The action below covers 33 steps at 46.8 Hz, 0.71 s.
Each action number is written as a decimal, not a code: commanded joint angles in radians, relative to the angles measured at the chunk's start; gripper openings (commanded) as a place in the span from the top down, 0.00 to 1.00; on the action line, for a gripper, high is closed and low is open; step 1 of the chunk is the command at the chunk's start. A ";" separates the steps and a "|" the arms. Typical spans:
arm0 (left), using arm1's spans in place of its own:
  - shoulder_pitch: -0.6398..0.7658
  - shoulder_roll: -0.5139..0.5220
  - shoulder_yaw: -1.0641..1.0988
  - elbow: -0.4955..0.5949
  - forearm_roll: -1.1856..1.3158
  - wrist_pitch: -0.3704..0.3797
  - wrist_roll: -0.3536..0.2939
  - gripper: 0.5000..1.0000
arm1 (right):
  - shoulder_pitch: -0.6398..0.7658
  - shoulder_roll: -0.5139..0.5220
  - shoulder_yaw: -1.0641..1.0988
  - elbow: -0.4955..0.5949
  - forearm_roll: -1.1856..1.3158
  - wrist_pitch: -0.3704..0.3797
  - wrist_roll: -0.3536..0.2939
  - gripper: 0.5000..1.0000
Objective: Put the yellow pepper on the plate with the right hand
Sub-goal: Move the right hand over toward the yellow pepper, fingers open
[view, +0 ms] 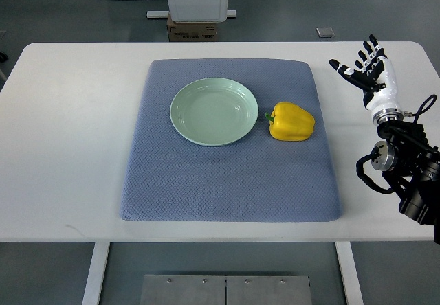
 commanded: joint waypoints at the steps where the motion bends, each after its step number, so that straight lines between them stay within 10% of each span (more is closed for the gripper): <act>1: 0.000 0.000 0.000 0.000 0.000 0.000 0.000 0.00 | 0.005 -0.011 -0.055 0.002 0.000 0.001 0.000 0.00; 33: 0.000 0.000 0.000 0.000 0.000 0.000 0.000 0.00 | 0.214 -0.085 -0.543 0.025 -0.123 0.175 0.000 0.00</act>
